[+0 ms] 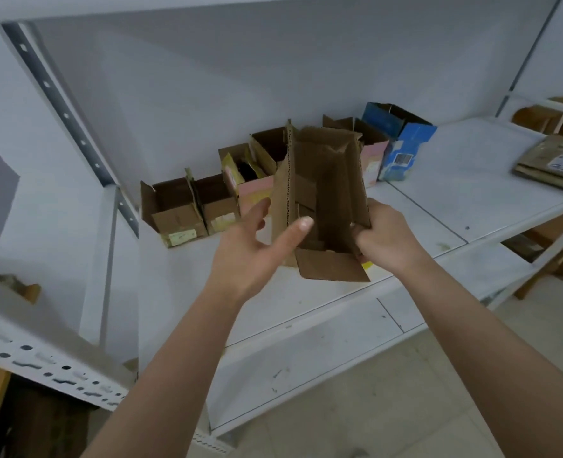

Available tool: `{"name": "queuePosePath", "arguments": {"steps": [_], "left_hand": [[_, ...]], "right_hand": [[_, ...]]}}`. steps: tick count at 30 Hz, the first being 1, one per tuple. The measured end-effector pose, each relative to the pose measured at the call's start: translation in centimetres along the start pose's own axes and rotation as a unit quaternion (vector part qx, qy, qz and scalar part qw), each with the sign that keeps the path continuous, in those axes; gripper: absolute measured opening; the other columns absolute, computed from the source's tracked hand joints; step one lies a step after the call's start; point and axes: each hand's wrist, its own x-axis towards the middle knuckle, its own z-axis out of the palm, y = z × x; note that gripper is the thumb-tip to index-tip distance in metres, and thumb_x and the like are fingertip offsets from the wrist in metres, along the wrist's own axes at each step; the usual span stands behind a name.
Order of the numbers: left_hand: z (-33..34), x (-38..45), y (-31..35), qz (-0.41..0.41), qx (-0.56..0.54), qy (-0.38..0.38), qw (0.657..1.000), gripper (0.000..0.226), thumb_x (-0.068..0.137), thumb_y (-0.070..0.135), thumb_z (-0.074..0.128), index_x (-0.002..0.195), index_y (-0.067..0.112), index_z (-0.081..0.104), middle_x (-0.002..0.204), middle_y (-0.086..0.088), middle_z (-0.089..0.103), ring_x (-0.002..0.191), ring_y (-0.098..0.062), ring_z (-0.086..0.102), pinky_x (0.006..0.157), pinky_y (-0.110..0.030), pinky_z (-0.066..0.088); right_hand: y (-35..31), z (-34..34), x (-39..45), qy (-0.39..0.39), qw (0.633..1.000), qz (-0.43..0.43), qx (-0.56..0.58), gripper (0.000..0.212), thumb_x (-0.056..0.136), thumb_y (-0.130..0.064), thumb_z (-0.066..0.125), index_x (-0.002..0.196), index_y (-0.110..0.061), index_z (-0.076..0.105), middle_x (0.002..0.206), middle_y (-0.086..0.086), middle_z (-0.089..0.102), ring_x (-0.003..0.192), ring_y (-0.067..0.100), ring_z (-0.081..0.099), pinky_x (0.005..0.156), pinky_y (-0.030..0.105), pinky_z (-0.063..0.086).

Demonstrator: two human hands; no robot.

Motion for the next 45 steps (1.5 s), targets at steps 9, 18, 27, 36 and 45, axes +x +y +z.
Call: {"name": "queuePosePath", "arguments": {"steps": [9, 18, 27, 36, 45], "left_hand": [[6.7, 3.8, 3.9, 0.034, 0.054, -0.013, 0.998, 0.028, 0.099, 0.031, 0.048, 0.093, 0.008, 0.064, 0.08, -0.011, 0.065, 0.076, -0.027, 0.063, 0.073, -0.043, 0.056], [20.5, 8.7, 11.3, 0.032, 0.023, 0.043, 0.998, 0.038, 0.098, 0.028, 0.05, 0.07, 0.002, 0.056, 0.062, -0.011, 0.056, 0.059, -0.027, 0.054, 0.051, -0.034, 0.037], [32.0, 12.1, 16.6, -0.002, 0.029, 0.022, 0.999, 0.034, 0.099, 0.026, 0.048, 0.068, 0.013, 0.054, 0.065, -0.007, 0.057, 0.06, -0.021, 0.056, 0.051, -0.027, 0.034], [36.3, 18.0, 17.6, 0.006, 0.009, 0.009, 1.0, 0.033, 0.097, 0.024, 0.051, 0.074, 0.001, 0.054, 0.08, -0.023, 0.064, 0.075, -0.037, 0.064, 0.07, -0.049, 0.055], [39.8, 23.2, 16.5, 0.0, 0.106, -0.125, 0.987, 0.058, 0.084, 0.07, 0.05, 0.106, 0.02, 0.067, 0.102, 0.005, 0.07, 0.097, -0.014, 0.065, 0.087, -0.036, 0.053]], "right_hand": [[4.6, -5.8, 1.6, 0.059, 0.997, -0.036, -0.026, 0.024, 0.096, -0.023, 0.053, 0.115, -0.009, 0.056, 0.102, 0.013, 0.063, 0.086, 0.035, 0.065, 0.079, 0.05, 0.056], [14.6, -16.8, 4.7, 0.063, 0.996, -0.031, -0.046, 0.049, 0.078, -0.071, 0.054, 0.101, -0.028, 0.052, 0.087, -0.011, 0.06, 0.076, 0.009, 0.058, 0.062, 0.026, 0.045], [23.0, -25.0, 8.1, 0.042, 0.999, -0.004, 0.024, 0.079, 0.065, -0.091, 0.026, 0.105, -0.033, 0.062, 0.08, -0.017, 0.064, 0.074, 0.006, 0.064, 0.084, 0.043, 0.056], [27.8, -25.0, 15.0, 0.046, 0.992, 0.042, -0.11, 0.032, 0.089, -0.048, 0.06, 0.106, -0.021, 0.059, 0.092, -0.001, 0.063, 0.088, 0.023, 0.059, 0.074, 0.035, 0.048], [32.5, -25.6, 20.3, 0.079, 0.982, 0.135, -0.103, 0.011, 0.083, -0.01, 0.059, 0.093, -0.01, 0.061, 0.085, 0.01, 0.064, 0.079, 0.028, 0.06, 0.066, 0.034, 0.048]]}}
